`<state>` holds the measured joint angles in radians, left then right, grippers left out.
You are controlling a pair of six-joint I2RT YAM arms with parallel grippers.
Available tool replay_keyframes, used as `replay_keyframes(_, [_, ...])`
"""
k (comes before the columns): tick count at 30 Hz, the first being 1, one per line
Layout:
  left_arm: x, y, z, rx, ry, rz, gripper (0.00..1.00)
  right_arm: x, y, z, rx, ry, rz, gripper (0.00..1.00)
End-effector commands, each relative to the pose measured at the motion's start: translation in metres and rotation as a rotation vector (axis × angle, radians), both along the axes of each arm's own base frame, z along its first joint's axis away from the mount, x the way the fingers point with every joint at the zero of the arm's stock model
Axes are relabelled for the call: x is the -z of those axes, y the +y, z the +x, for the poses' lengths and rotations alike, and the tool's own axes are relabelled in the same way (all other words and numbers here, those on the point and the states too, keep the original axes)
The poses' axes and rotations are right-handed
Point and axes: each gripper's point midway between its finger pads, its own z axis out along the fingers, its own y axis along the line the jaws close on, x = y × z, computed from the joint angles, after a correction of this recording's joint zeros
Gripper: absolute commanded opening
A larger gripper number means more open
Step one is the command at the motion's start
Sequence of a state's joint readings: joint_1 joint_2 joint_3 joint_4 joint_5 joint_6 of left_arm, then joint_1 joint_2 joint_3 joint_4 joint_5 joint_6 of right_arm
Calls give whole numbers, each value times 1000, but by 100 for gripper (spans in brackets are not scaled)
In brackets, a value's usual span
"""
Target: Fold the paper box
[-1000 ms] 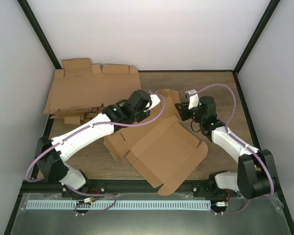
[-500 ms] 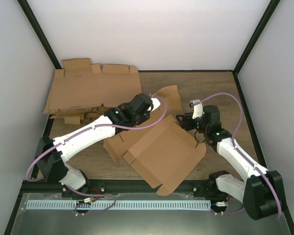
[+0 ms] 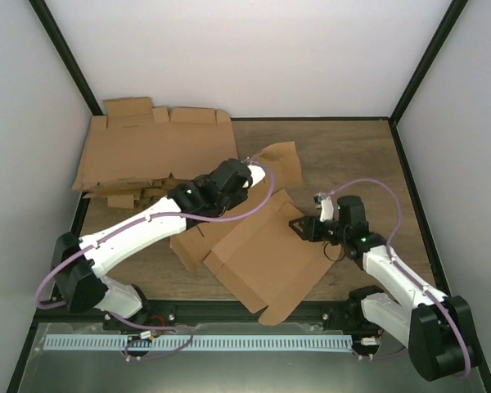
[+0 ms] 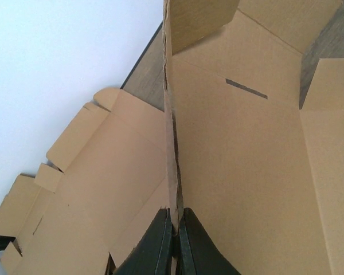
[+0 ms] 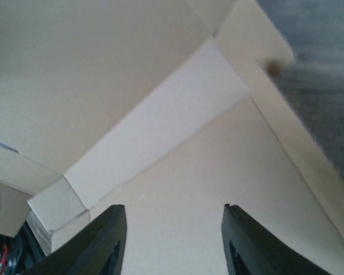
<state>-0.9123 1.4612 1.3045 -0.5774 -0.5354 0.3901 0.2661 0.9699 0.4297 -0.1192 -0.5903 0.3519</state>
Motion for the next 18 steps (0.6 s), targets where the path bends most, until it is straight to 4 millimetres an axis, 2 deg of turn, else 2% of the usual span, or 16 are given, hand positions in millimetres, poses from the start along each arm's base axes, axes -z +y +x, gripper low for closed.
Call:
replay_keyframes(1, [-3, 3, -2, -9, -29, 19, 4, 6, 5, -4, 19, 56, 72, 44])
replay_keyframes(8, [4, 4, -4, -16, -29, 45, 4, 38, -9, 14, 137, 138, -10, 28])
replay_keyframes(18, [28, 27, -1, -81, -63, 91, 4, 78, -32, 47, 267, 263, -100, 21])
